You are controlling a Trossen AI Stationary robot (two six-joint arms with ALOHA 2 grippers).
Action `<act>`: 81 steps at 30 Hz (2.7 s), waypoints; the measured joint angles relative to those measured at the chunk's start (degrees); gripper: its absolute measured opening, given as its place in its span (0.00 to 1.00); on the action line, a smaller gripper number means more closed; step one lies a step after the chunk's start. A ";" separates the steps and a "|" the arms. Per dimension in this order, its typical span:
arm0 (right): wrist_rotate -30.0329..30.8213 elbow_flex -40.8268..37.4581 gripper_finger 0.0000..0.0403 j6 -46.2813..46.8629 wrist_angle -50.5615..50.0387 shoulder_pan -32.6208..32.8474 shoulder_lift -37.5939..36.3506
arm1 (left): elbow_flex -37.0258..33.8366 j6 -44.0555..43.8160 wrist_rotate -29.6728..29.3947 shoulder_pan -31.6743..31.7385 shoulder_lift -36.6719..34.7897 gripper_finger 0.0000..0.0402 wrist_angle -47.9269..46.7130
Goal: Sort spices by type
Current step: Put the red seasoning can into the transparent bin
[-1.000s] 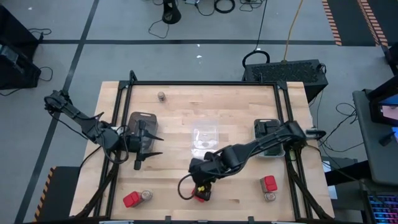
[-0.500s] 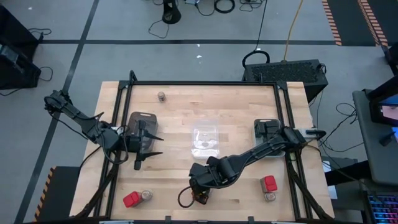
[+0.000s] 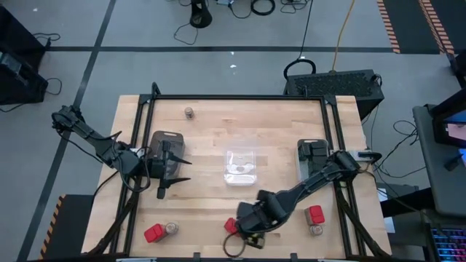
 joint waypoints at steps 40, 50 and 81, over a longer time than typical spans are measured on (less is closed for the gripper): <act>-1.62 -0.07 0.67 3.92 13.86 -3.95 6.31 | -0.02 0.16 0.00 0.00 0.02 0.59 0.07; 0.27 -0.01 0.67 4.89 16.28 -3.31 6.84 | -0.02 0.13 0.01 0.00 0.02 0.59 0.13; 4.59 -0.08 0.66 3.77 19.54 -2.83 7.94 | -0.02 0.04 0.02 0.02 0.02 0.59 -0.09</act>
